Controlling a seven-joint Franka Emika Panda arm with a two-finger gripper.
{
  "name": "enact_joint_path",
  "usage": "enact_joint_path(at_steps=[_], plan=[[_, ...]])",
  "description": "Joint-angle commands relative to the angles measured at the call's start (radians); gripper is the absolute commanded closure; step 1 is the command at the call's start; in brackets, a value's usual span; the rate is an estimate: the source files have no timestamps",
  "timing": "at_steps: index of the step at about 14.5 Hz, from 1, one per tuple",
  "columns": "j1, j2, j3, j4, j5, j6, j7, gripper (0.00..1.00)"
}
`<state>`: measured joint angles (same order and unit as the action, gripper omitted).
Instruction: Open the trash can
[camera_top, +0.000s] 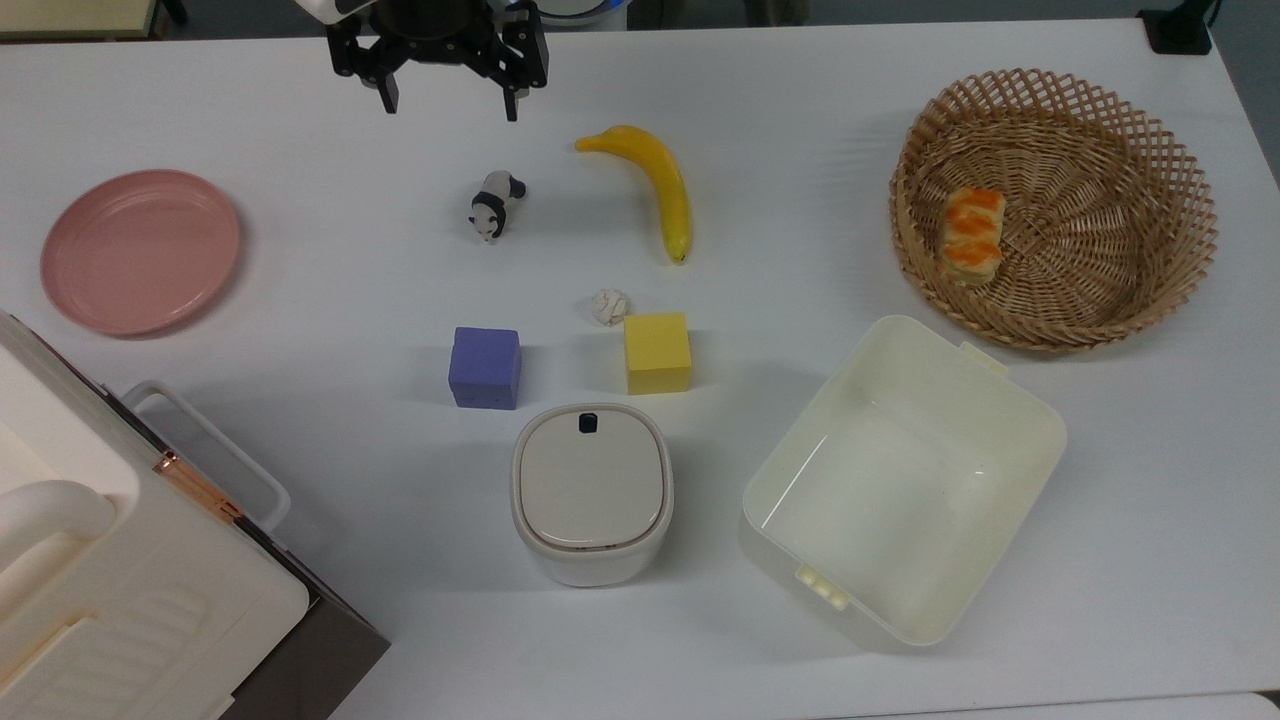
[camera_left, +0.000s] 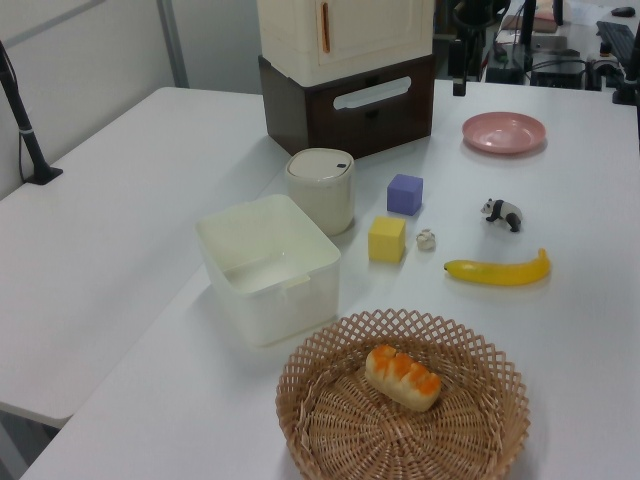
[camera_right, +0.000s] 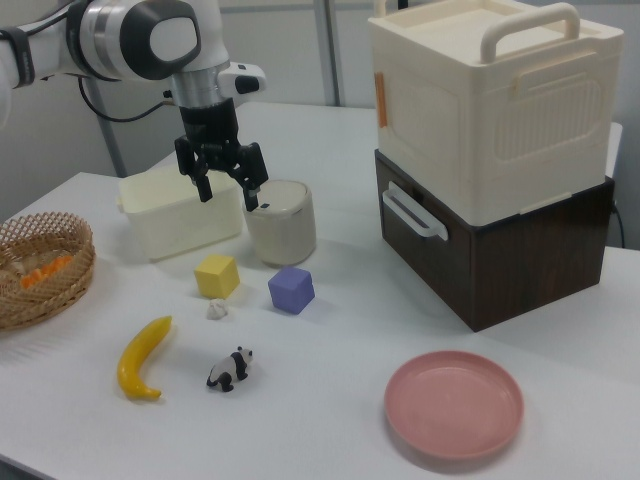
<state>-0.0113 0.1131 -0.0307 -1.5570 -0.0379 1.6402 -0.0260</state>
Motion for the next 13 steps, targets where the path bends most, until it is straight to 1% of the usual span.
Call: enact_joint_path(at_steps=[1,2,3,4,7,8,10,12,13], plan=[[0.013,-0.012,-0.005,-0.017,-0.02,0.027,-0.014,0.0],[0.019,-0.012,-0.014,-0.015,-0.019,0.027,-0.014,0.0],[0.058,-0.009,-0.05,-0.015,-0.017,0.029,-0.014,0.0],[0.111,-0.006,-0.105,-0.015,-0.011,0.042,-0.014,0.0],[0.189,0.0,-0.191,-0.02,0.021,0.11,0.023,0.0],[0.203,0.005,-0.205,-0.021,0.026,0.136,0.029,0.0],[0.202,0.022,-0.206,-0.021,0.035,0.19,0.029,0.0],[0.191,0.023,-0.201,-0.021,0.044,0.214,0.028,0.18],[0.185,0.025,-0.196,-0.02,0.047,0.22,0.021,0.31]])
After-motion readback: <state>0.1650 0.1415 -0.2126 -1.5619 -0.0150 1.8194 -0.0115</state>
